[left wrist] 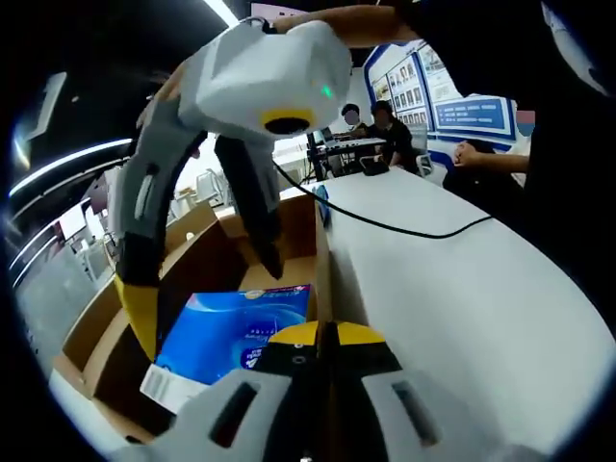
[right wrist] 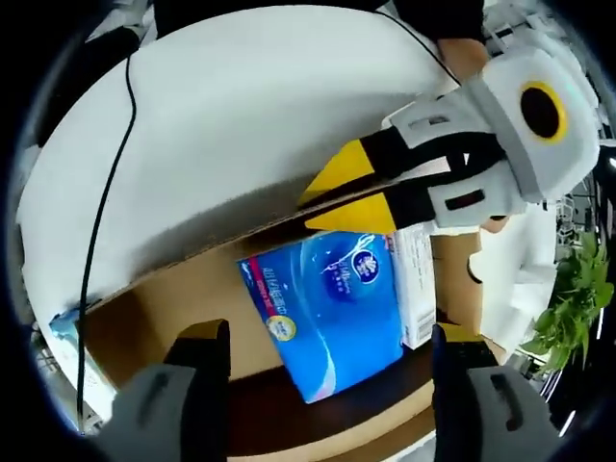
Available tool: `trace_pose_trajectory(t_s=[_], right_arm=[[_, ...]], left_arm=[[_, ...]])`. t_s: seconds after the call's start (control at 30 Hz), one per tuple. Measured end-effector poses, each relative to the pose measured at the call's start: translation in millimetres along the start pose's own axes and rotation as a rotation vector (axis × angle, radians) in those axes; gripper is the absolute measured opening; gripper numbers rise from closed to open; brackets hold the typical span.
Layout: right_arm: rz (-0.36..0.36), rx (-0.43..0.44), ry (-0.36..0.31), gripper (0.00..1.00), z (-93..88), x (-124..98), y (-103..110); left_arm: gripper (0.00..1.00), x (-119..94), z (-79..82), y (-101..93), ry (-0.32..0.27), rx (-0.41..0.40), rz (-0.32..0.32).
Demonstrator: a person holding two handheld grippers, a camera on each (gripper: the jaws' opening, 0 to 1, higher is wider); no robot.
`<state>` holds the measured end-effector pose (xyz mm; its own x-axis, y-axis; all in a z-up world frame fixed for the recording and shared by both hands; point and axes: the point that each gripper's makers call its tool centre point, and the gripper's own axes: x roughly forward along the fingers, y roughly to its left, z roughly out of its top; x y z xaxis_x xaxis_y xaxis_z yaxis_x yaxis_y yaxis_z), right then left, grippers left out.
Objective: Operate the shoe box by opening the lid, removing the specified soft item, and placing it in the target area until the item is outside and the box remains undamaged.
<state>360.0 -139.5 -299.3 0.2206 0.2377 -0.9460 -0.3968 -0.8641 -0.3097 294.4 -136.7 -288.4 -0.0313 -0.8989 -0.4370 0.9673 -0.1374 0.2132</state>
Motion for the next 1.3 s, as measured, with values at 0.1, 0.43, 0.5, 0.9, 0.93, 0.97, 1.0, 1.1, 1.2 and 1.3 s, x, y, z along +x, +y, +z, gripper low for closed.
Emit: trace_pose_trajectory(t_s=[0.1, 0.43, 0.5, 0.9, 0.93, 0.97, 1.0, 1.1, 1.2, 1.3], right_arm=[[0.030, -0.005, -0.011, 0.86, 0.7, 9, 5], [0.069, -0.015, -0.003, 0.80, 2.5, 20, 5], [0.088, -0.020, 0.003, 0.80, 2.2, 26, 5], [0.079, -0.002, 0.013, 0.73, -0.1, 29, 4], [0.079, 0.008, 0.014, 0.73, -0.4, 29, 5], [0.079, 0.017, 0.014, 0.73, -0.7, 28, 6], [0.080, 0.021, 0.015, 0.73, -0.9, 28, 7], [0.081, 0.036, 0.024, 0.73, -2.6, 26, 14], [0.082, 0.073, 0.030, 0.73, -4.0, 23, 23], [0.081, 0.103, 0.034, 0.73, -7.2, 20, 32]], left_arm=[[0.03, 0, 0.0, -0.1, 0.000, 0.000, 0.000], [0.03, 0, 0.0, -2.0, -0.001, 0.002, 0.000], [0.03, 0, 1.5, -5.2, -0.001, 0.002, 0.001], [0.03, 1, 6.3, -14.1, -0.002, 0.004, 0.003], [0.03, 1, 6.4, -14.3, -0.001, 0.004, 0.003], [0.03, 1, 6.7, -14.8, -0.001, 0.004, 0.003], [0.03, 1, 7.0, -15.1, -0.001, 0.004, 0.003], [0.03, 1, 7.6, -15.6, -0.001, 0.004, 0.004], [0.03, 1, 7.8, -15.9, -0.001, 0.006, 0.004], [0.04, 1, 8.0, -16.0, -0.001, 0.006, 0.004]])
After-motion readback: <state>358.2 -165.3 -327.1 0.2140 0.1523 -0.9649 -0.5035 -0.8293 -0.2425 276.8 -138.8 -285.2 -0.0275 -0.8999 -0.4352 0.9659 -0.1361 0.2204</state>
